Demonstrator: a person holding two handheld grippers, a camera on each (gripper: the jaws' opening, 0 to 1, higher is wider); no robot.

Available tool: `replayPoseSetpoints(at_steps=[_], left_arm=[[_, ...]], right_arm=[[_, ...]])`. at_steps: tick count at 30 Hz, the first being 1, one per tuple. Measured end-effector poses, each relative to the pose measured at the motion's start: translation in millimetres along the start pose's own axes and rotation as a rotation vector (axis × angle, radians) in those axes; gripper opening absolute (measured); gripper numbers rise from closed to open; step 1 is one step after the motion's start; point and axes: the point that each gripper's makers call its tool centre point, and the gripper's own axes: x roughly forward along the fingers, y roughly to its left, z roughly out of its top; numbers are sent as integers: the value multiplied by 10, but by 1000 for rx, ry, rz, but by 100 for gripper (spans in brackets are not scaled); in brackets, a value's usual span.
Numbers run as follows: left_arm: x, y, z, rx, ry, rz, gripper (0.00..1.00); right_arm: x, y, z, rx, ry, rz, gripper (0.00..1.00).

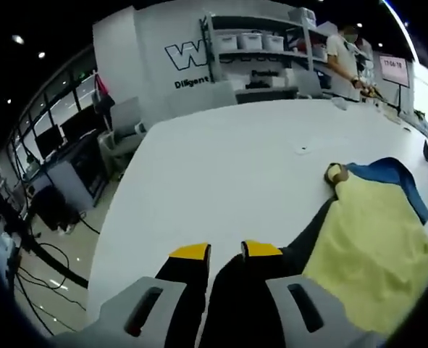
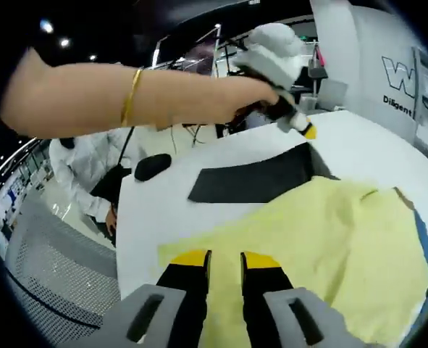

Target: Fold the garment on the visible template until the final outline fits inside the template.

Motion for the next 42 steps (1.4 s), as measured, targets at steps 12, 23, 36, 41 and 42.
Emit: replayPoseSetpoints(at_steps=[12,23,36,41,42], left_arm=[[210,-360,198,20,-18,-104,41],[456,-696,-13,86,72,-200,53],[549,-953,-202,159,116,-242,53],[559,-1038,-265,175,127,-275,44],[559,-1062,-283,181,131,-284,43]], right_arm=[[-548,-1473,258,34,-58,-289,24],[-736,-2417,303,73,-40,-398,34],[-545,-3043,49,159,36,-409,45],[-452,-3295,-50,179,40,-429,47],[-434,-3330,-61,177,40,-432,48]])
